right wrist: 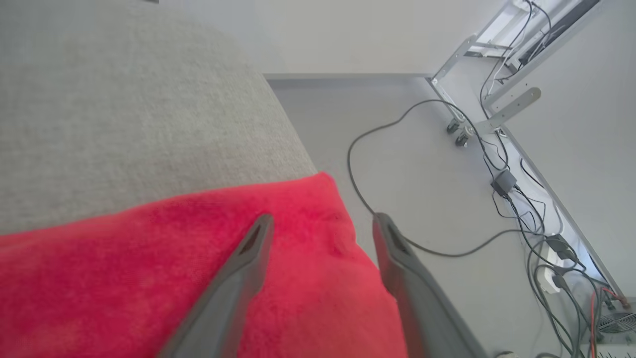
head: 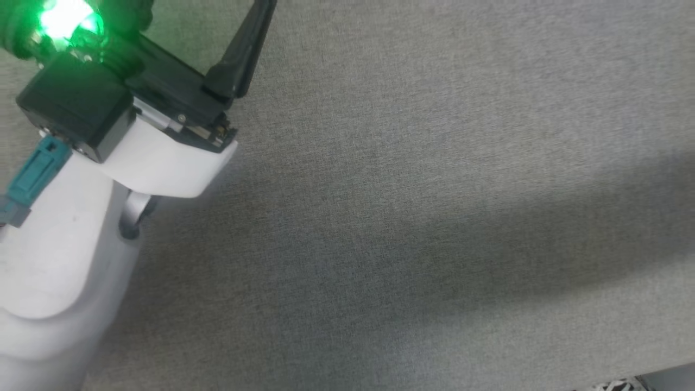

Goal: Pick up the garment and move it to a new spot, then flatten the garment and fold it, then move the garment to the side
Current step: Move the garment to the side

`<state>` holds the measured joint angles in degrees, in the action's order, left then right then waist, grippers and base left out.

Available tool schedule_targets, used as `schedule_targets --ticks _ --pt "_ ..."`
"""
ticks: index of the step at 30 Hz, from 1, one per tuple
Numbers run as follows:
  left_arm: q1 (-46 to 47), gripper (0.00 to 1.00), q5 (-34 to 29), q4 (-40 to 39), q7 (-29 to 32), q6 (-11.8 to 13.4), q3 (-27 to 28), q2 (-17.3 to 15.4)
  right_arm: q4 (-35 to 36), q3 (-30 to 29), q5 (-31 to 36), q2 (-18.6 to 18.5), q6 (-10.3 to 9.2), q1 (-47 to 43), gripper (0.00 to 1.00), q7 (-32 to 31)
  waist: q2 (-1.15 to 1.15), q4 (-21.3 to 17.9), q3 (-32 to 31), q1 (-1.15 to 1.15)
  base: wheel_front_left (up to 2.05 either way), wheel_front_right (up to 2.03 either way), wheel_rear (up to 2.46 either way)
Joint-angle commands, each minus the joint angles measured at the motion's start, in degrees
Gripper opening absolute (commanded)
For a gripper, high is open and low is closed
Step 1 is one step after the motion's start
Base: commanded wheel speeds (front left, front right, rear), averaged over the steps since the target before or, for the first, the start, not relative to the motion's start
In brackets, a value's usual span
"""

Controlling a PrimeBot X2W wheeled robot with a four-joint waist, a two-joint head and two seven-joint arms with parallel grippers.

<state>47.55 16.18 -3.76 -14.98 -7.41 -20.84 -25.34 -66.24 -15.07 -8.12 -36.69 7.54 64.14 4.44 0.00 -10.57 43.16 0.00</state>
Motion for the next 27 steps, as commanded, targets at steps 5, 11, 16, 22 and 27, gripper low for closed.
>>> schedule_targets --ticks 5,11,16,22,27 --pt "-4.89 1.00 0.39 1.13 -0.27 -0.08 2.34 2.21 0.33 4.01 -1.30 2.42 -0.10 -1.52 1.00 4.21 0.00 0.93 -5.75 0.00 0.00 0.00 0.00" --pt "-13.05 1.00 -0.08 2.68 -0.26 -0.08 5.80 4.56 3.90 12.51 -4.54 6.55 -0.09 -6.08 1.00 6.37 0.00 2.26 -13.33 0.00 0.00 0.00 0.00" --pt "-21.17 1.00 0.20 5.01 -0.26 -0.08 9.31 7.36 9.44 20.03 -8.10 9.16 -0.09 -12.20 1.00 7.49 0.00 4.23 -19.53 0.00 0.00 0.00 0.00" --pt "-30.02 1.00 0.75 8.93 -0.27 -0.08 12.39 10.00 17.61 24.49 -13.11 10.41 -0.09 -22.14 1.00 9.32 0.00 7.36 -26.23 0.00 0.00 0.00 0.00" --pt "-36.43 1.00 1.33 12.78 -0.26 -0.08 14.68 11.38 25.30 26.57 -15.60 11.77 -0.10 -32.08 1.00 10.29 0.00 10.23 -30.73 0.00 0.00 0.00 0.00"
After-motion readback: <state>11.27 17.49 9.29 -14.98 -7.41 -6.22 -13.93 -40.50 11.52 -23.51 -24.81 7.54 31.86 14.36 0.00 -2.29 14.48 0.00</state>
